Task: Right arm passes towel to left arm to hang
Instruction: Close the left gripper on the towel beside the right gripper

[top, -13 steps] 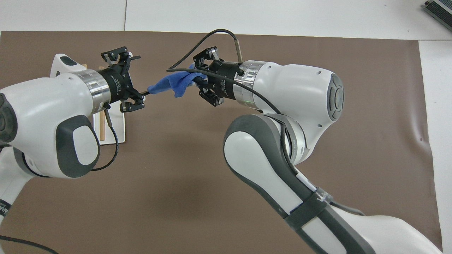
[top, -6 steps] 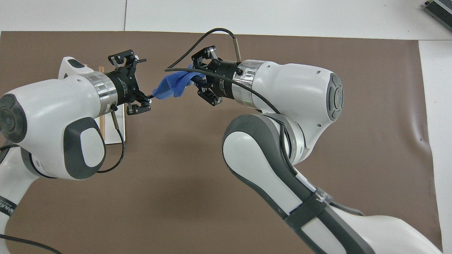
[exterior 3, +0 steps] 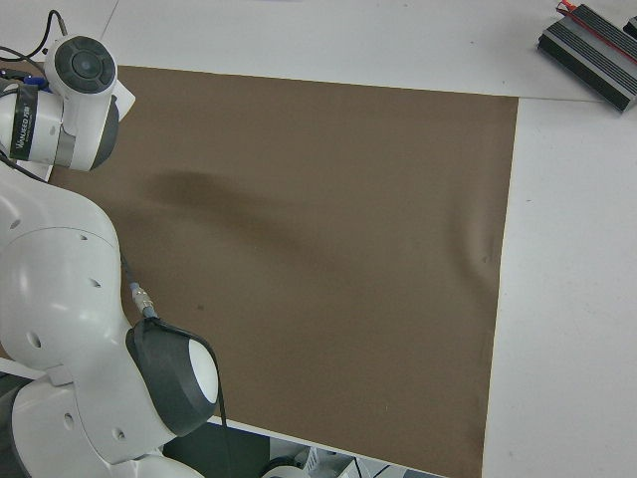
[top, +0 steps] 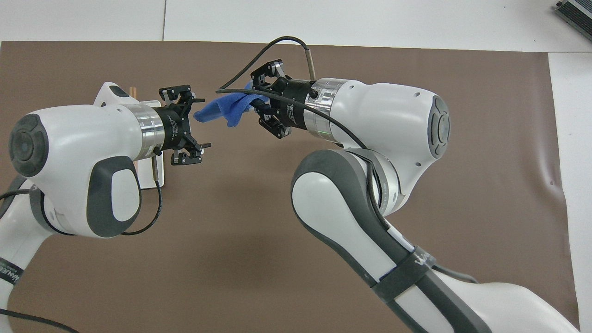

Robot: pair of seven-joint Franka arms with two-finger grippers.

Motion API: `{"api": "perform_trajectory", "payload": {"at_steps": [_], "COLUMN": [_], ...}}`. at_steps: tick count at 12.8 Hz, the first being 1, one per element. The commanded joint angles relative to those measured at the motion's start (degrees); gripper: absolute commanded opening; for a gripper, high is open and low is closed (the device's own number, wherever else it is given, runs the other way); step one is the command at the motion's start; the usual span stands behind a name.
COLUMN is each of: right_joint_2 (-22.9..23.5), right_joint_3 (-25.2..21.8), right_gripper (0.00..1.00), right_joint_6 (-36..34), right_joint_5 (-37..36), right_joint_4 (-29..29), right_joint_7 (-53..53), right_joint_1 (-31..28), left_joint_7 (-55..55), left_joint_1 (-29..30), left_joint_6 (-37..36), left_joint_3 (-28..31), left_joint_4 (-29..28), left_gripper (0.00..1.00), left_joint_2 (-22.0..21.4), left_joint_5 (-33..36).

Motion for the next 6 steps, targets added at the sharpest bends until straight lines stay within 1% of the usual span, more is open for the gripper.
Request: {"api": "perform_trajectory", "payload": {"at_steps": [1, 2, 5, 6], "right_joint_2": [0.79, 0.79, 0.79, 0.79], "right_joint_3": [0.18, 0.09, 0.09, 0.09], "right_gripper": [0.0, 0.0, 0.0, 0.0], "right_joint_6": [-0.45, -0.45, -0.62, -0.62], "right_joint_5": [0.19, 0.19, 0.1, 0.1], "right_joint_4": [1.42, 1.34, 1.34, 1.34], "right_joint_7": [1.03, 0.94, 0.86, 0.77], "right_joint_1": [-0.04, -0.04, -0.04, -0.04], "left_joint_7": [1.12, 1.03, -0.02, -2.46], "left_joint_1": [-0.93, -0.93, -0.93, -1.02], "left_joint_6": [-1.91, -2.96, -2.97, -2.62], "left_joint_3": [1.01, 1.01, 0.83, 0.83], "left_joint_4": [-0.6, -0.34, 1.06, 1.77], "left_gripper": [1.0, 1.0, 1.0, 1.0], "left_joint_2": [-1.37, -1.37, -1.02, -0.67], "left_joint_5": [0.42, 0.42, 0.16, -0.02]}}
